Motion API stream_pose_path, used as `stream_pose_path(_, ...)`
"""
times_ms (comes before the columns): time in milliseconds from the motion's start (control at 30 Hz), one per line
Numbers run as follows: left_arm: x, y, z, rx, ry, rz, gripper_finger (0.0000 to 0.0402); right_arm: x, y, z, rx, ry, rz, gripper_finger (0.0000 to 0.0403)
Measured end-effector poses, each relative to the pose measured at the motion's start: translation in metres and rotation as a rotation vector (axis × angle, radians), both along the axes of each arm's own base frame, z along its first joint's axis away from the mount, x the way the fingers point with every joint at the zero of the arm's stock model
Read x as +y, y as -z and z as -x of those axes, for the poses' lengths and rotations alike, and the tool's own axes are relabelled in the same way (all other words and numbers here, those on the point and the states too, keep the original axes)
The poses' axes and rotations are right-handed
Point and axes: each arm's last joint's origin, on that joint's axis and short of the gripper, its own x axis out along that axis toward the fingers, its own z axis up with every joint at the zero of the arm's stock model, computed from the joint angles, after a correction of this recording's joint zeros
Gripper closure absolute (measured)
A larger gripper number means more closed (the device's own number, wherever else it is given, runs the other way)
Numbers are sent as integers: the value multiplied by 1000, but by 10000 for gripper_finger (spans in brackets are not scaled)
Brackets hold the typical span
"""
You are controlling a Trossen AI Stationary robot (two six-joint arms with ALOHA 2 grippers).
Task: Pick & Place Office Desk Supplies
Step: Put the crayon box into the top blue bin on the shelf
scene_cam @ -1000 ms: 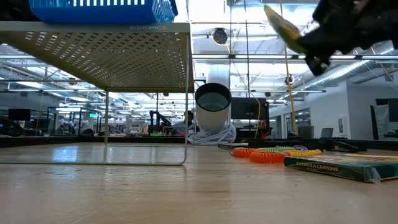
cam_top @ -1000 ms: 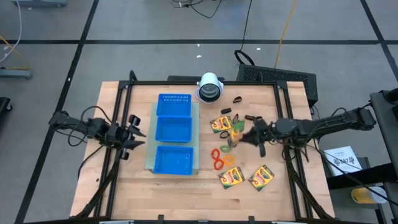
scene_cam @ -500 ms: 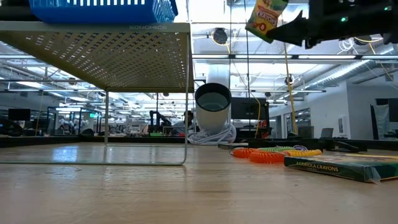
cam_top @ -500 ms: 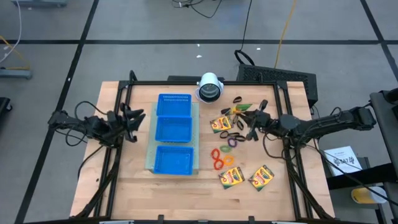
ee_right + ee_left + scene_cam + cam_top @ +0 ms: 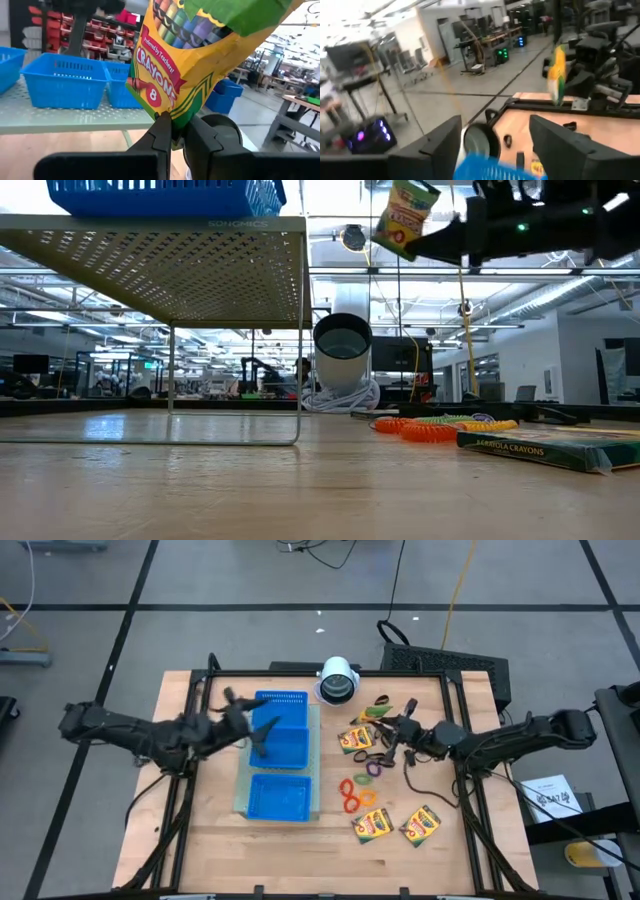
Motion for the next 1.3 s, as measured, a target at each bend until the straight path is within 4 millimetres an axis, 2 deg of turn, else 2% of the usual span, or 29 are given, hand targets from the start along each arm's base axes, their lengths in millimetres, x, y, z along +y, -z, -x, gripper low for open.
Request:
stream_pose_path(133,2,-24,-41,11,135,-56,130,0,-8,-18,65,1,14,380)
stream_pose_path(267,7,-34,-77,32,176,-76,130,0,-12,-30,99,4,67,380)
stream_pose_path(433,18,-30,-115,106,151,-82,145,1,-14,-34,101,-39,82,380)
stream_pose_path(567,18,-23,-136,130,233,-88,157,2,-14,-34,97,-49,79,380)
stream_pose_path(700,18,-14,-146,147,267,-84,164,2,-14,-34,96,-47,82,380)
stream_pose_path(967,22,-17,-145,118,268,-42,180,2,-14,-34,104,-47,85,380)
stream_pose_path(1100,31,-16,-145,92,323,45,210,2,-13,-34,106,-48,85,380)
stream_pose_path(1300,42,-16,-145,57,416,152,276,2,-11,-34,130,-49,82,380)
